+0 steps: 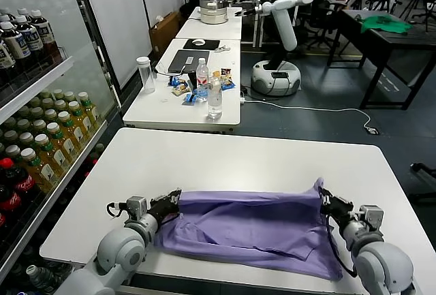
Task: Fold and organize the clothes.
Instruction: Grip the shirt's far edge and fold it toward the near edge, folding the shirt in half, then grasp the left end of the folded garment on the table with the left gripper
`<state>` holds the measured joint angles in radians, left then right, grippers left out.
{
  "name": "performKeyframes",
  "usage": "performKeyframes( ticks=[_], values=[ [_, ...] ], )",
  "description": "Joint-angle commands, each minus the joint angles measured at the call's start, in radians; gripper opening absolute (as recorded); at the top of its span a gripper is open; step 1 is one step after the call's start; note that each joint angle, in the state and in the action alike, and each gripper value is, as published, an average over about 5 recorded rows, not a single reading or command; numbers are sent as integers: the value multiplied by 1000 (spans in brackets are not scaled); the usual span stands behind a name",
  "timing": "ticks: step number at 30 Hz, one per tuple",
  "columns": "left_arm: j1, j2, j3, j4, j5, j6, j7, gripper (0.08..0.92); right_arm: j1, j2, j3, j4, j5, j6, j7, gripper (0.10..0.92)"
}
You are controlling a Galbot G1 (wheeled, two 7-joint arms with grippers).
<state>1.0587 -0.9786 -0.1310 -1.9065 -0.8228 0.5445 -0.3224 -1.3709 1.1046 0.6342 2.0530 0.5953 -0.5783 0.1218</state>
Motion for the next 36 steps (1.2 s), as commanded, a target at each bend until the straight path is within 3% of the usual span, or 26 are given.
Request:
performKeyframes(
  ticks=[1,5,8,15,20,28,31,36],
  values=[
    [24,16,4,4,66,38,14,98,-69,17,23,27,-20,0,5,110],
    [21,7,7,6,117,34,32,109,-54,28,6,17,-57,-1,9,135],
    [26,-5,3,-8,151,9,24,167,-55,34,0,25,-81,1,8,209],
    [105,-35,-29,-106,268,-71,-40,366,-105,42,16,86,-130,17,3,408],
    [232,-106,-40,-188,417,-110,-90,513,-161,57,51,133,-145,30,-3,538],
    [303,-222,-20,-116,526,-129,-129,744,-207,80,81,158,-148,44,-7,767],
    [303,-246,-14,-86,545,-127,-137,803,-213,85,81,160,-150,46,-8,813],
    [308,-272,-7,-61,566,-123,-145,822,-218,89,80,162,-151,48,-9,822]
  ],
)
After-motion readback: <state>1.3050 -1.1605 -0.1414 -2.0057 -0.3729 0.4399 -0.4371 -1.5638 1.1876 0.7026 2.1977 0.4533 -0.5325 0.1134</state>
